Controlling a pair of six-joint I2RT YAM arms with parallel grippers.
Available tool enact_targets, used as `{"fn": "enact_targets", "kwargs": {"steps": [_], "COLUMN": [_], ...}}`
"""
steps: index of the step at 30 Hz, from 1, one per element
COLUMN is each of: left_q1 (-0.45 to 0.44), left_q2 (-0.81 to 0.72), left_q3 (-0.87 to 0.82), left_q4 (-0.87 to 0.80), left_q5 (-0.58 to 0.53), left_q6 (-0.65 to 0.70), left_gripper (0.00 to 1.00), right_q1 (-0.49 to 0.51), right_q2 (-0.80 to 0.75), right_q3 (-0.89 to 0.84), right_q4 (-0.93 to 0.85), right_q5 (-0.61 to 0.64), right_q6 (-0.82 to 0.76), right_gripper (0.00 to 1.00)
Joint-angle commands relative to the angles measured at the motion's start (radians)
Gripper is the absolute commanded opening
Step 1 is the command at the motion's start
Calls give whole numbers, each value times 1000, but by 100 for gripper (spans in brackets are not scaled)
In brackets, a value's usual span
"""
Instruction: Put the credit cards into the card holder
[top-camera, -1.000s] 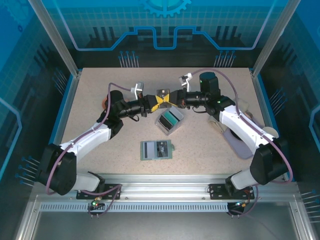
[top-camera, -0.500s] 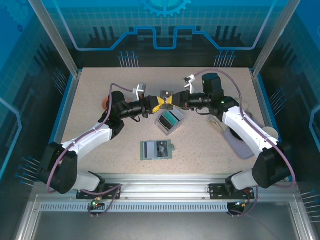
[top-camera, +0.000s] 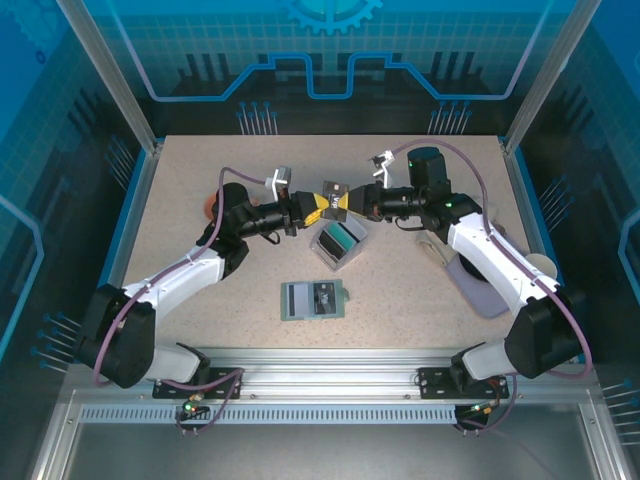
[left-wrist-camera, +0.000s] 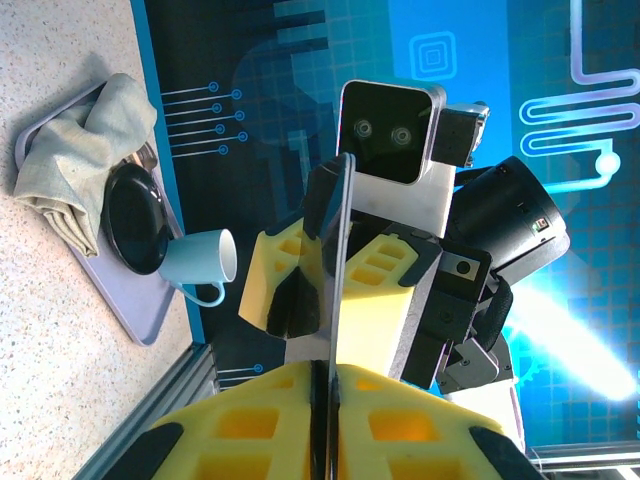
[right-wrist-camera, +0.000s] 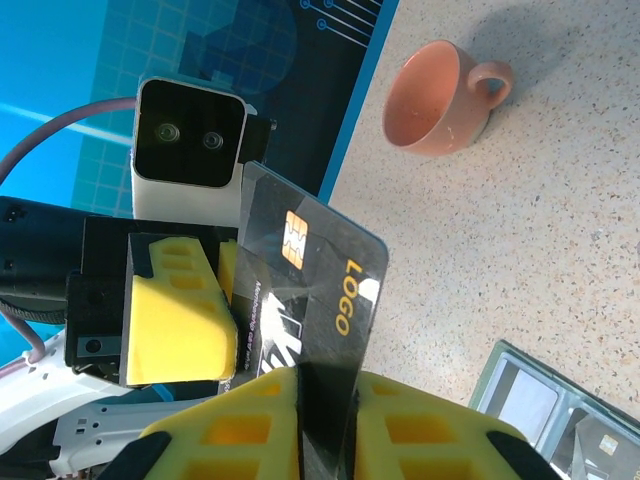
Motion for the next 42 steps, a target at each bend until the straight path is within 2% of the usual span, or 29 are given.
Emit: {"fn": "enact_targets", "kwargs": {"steps": [1,13,16,18,19,20,21,23,25,27,32,35,37,42], "left_q1": [4,7,9,10,10,10,9,10,10,11,13,13,13,13], "left_q2": [-35,-39,-43,-54,-63,-72,-80,-94,-96,-95,-82,-84,-85,-74], "left_q3": [22,22,22,27,33,42,62,84,114,117,80,73,81,102], "left_q4": [169,169,151,97,43,-26,-131,-287,-478,-597,-692,-740,-793,-836], "left_q5": [45,49,50,49,45,40,33,-2,-59,-117,-161,-173,-186,-174], "left_q6": [-12,-15,-7,23,52,82,127,195,267,297,304,328,358,402], "left_gripper": [13,9,10,19,20,20,24,51,57,64,66,67,67,69], "right_q1": [-36,-49,-59,-70,-78,-83,-87,-92,-94,-99,-80,-56,-51,-39], "right_q2": [13,13,8,-7,-14,-20,-28,-45,-60,-63,-94,-121,-120,-79], "right_q3": [-26,-18,-25,-37,-42,-45,-48,-43,-65,-77,-144,-179,-185,-186], "right_q4": [-129,-165,-166,-153,-144,-135,-128,-141,-108,-139,-169,-251,-290,-257], "right_q5": [89,99,86,71,55,42,28,23,15,37,129,261,295,259], "right_q6": [-35,-64,-68,-57,-46,-37,-25,25,128,208,412,545,564,553], "right_gripper": [15,13,6,3,3,3,3,1,0,0,0,0,0,0]}}
